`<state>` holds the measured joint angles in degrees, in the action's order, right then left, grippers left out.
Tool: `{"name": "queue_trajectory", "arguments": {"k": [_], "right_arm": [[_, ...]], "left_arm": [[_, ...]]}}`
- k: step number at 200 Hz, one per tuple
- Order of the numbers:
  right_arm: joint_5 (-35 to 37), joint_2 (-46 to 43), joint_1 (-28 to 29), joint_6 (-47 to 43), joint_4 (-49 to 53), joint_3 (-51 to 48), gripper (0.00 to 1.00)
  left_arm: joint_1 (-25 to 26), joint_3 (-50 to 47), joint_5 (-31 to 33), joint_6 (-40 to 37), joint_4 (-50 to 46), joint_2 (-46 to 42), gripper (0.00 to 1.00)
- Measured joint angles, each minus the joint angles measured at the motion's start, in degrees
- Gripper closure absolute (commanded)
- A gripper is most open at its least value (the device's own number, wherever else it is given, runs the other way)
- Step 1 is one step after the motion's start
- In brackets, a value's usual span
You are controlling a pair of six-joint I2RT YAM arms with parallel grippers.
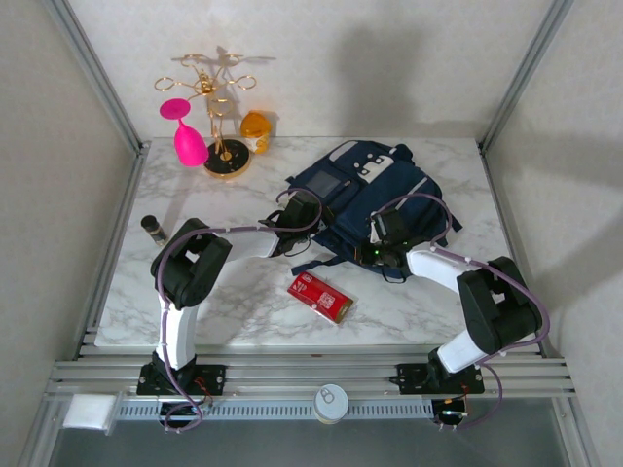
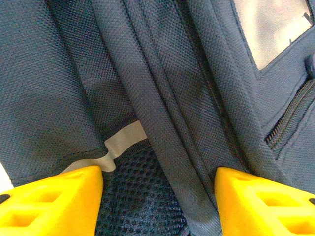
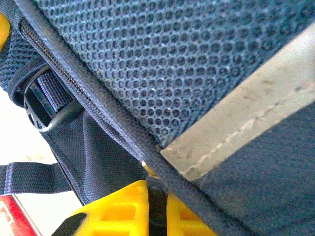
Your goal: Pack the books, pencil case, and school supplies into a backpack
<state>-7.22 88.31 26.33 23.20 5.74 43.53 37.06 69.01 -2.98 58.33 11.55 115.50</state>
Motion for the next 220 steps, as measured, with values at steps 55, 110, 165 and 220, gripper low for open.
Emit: {"name": "queue_trajectory", "arguments": {"k": [55, 110, 165, 220], "right_arm": [[0.2, -2.6, -0.3, -0.1, 2.6, 0.5, 1.0], [-0.1, -7.2, -0.3, -0.1, 7.6, 2.1, 1.0], [-0.5, -7.9, -0.3, -0.1, 9.1, 2.6, 1.0], [-0.3, -7.9, -0.3, 0.1, 9.1, 2.6, 1.0]], "left_arm": [[0.0, -0.2, -0.5, 0.5, 0.2, -0.2, 0.39], [4.3, -5.9, -3.2, 9.7, 4.5, -5.9, 0.41], [10.8, -3.9, -3.2, 18.9, 7.7, -5.1, 0.45], [10.9, -0.3, 1.5, 23.1, 7.9, -0.2, 0.74]]}}
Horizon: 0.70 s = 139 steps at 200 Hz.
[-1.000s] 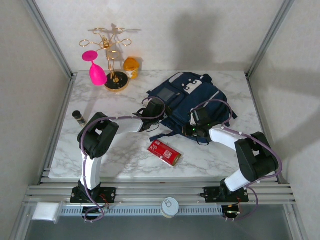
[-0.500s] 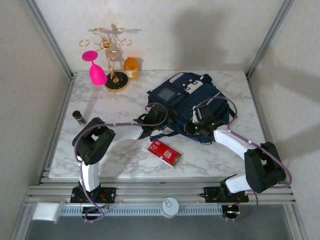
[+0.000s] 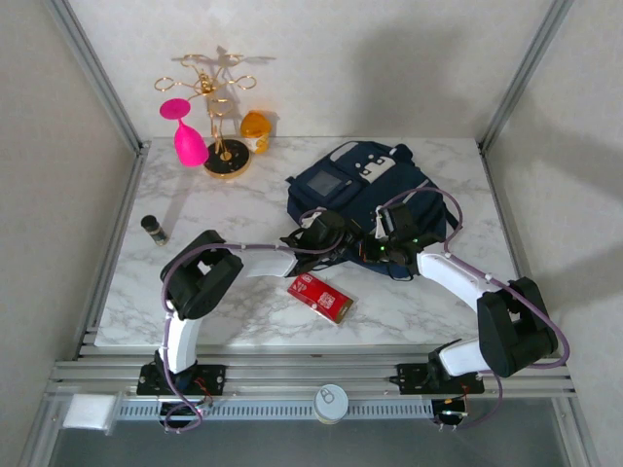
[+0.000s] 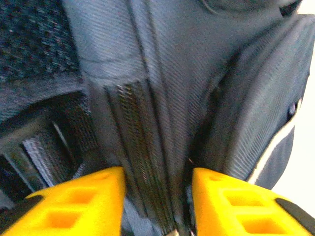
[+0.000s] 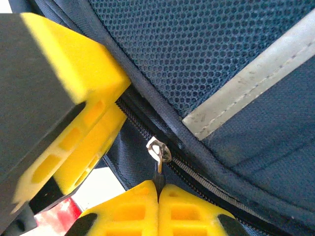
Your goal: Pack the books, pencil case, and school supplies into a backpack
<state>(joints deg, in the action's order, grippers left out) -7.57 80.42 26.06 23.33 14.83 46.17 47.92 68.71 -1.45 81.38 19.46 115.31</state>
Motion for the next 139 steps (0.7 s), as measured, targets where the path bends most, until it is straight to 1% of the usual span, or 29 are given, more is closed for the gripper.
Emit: {"name": "queue_trajectory", "arguments": {"k": [16, 26, 65, 91, 106, 121, 139], "right_arm": [[0.0, 0.0, 0.0, 0.1, 0.0, 0.0, 1.0], [0.2, 0.0, 0.0, 0.2, 0.0, 0.0, 1.0], [2.0, -0.3, 0.1, 0.9, 2.8, 0.8, 1.0], [3.5, -2.4, 0.2, 1.3, 4.7, 0.8, 1.0], [6.4, -4.1, 0.2, 1.6, 8.6, 0.9, 1.0], [9.0, -5.0, 0.0, 1.5, 12.2, 0.9, 1.0], [9.1, -5.2, 0.3, 1.5, 13.9, 1.3, 1.0]], "left_arm": [[0.0, 1.4, 1.6, -0.2, -1.0, 1.1, 0.92], [0.0, 2.5, 2.1, -0.6, -2.1, 1.5, 1.0], [-0.3, 3.0, 2.5, -2.6, -4.1, 1.2, 1.0], [-1.9, 0.5, 1.0, -5.3, -4.6, -1.6, 1.0], [-4.5, -1.3, 0.3, -7.3, -5.4, -3.9, 1.0], [-8.5, -2.3, -1.0, -9.5, -6.5, -5.4, 1.0], [-12.7, -2.9, -2.3, -11.3, -6.7, -5.8, 1.0]]}}
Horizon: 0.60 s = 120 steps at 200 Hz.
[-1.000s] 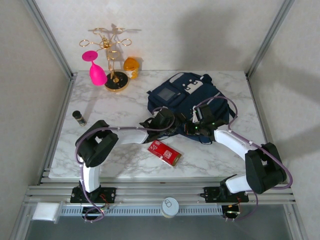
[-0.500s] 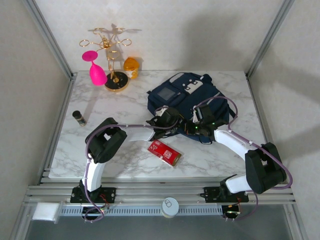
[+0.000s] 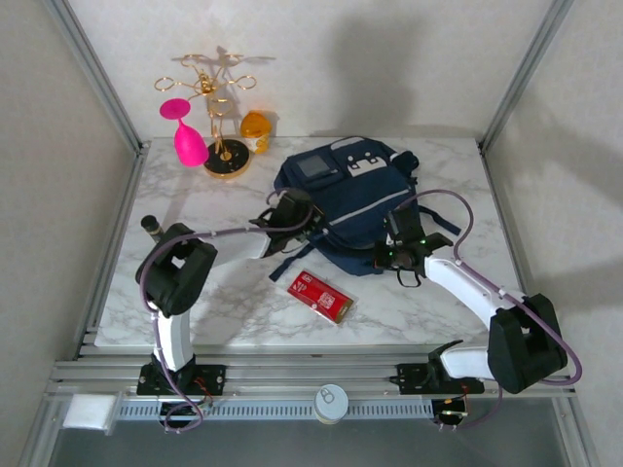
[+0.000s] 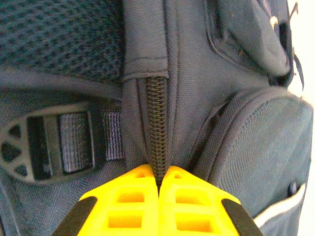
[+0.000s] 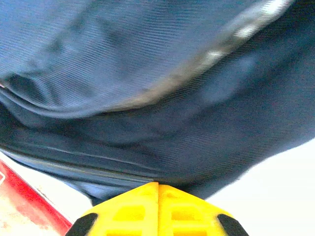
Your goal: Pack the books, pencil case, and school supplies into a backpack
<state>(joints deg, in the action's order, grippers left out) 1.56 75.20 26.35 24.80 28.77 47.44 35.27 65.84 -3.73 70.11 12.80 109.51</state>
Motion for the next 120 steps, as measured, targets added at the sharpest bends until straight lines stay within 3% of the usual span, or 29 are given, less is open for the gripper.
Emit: {"name": "queue_trajectory", "arguments": {"k": [43, 53, 75, 120], "right_arm": [[-6.4, 2.1, 1.5, 1.2, -2.7, 4.4, 1.0], [-8.3, 3.7, 2.3, 2.3, -4.9, 5.6, 0.9], [-11.2, 5.4, 4.3, 5.1, -8.8, 6.1, 0.79], [-11.9, 5.4, 6.5, 11.6, -14.8, 3.7, 0.68]], "left_arm": [[-0.4, -4.0, -1.1, 1.6, 3.0, -2.2, 1.0], [0.3, -4.3, -1.3, 2.2, 3.5, -2.2, 1.0], [1.9, -4.3, -1.9, 4.1, 4.4, -2.2, 1.0], [5.4, -4.4, -3.6, 9.2, 7.2, -2.1, 1.0]]}}
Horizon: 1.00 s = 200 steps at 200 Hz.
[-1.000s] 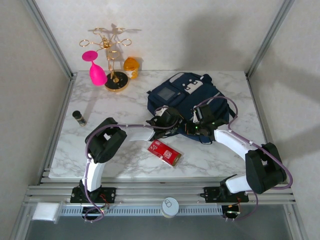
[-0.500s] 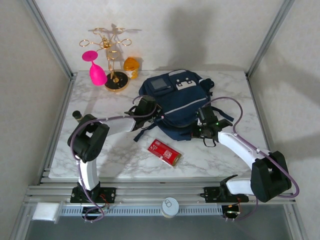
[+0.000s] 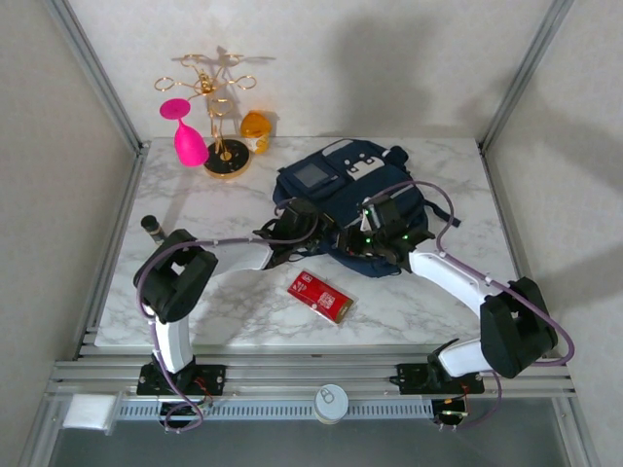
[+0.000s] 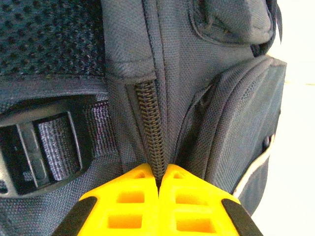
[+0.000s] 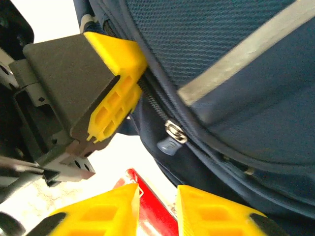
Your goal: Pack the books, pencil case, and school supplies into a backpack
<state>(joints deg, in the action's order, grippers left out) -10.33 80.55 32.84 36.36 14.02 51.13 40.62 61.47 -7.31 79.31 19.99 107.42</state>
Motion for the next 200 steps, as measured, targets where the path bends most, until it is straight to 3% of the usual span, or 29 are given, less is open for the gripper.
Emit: {"name": "queue_trajectory", "arguments": {"k": [77, 104, 152, 200], "right_arm": [[4.4, -0.1, 0.2, 4.9, -10.0, -8.9, 0.59], [5.6, -0.1, 0.2, 4.3, -14.1, -11.3, 0.52], [6.2, 1.1, 0.2, 1.4, -22.3, -15.6, 0.47], [4.2, 1.8, -1.6, -0.4, -32.0, -19.9, 0.52]], "left_arm": [[2.3, 0.1, -1.0, 3.3, 2.1, 1.2, 1.0], [2.4, 0.5, -1.1, 3.5, 2.1, 1.3, 1.0], [2.8, 0.8, -1.1, 3.5, 2.0, 1.3, 1.0], [2.8, 1.5, -1.1, 3.5, 2.0, 1.7, 1.0]]}}
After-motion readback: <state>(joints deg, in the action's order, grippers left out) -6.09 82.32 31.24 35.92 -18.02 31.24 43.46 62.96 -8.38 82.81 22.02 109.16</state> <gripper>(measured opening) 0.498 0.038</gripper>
